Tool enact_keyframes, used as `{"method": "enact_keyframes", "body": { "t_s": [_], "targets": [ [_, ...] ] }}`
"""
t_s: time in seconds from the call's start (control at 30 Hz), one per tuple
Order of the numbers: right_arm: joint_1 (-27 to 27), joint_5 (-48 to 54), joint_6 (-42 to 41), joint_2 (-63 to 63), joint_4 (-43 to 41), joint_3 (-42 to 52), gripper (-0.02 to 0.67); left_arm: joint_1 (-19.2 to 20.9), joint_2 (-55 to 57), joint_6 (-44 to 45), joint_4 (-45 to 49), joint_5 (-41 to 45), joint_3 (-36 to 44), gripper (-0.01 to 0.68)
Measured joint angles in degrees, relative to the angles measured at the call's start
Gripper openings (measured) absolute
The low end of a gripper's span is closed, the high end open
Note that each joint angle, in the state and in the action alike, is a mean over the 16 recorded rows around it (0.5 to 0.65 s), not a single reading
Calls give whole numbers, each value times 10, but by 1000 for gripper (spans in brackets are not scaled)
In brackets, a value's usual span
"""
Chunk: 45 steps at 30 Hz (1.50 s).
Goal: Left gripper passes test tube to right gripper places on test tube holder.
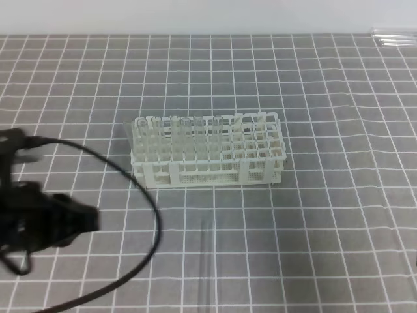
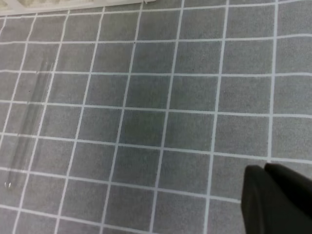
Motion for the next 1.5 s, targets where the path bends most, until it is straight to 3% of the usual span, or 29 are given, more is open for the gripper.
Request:
{"method": "enact_keyframes", "body": {
  "t_s": [0.33, 0.5, 0.63, 0.83, 1.0, 1.37, 1.5],
  "targets": [
    [0, -3, -22, 10, 16, 0, -13, -182, 190, -78, 41, -33, -90, -3],
    [0, 1, -30, 10, 25, 0, -13, -263, 275, -146, 93, 1, -159, -3],
    [0, 4, -37, 10, 31, 0, -13, -304, 322, -194, 133, 45, -212, -3],
    [0, 8, -40, 10, 34, 0, -13, -336, 364, -227, 171, 106, -271, 0],
    [0, 9, -40, 10, 39, 0, -13, -342, 379, -231, 189, 132, -293, 59],
    [0, 10, -40, 10, 54, 1, -13, -343, 381, -244, 213, 148, -302, 349],
    [0, 11, -40, 10, 56, 1, -13, -347, 381, -271, 219, 162, -302, 415]
  ]
}}
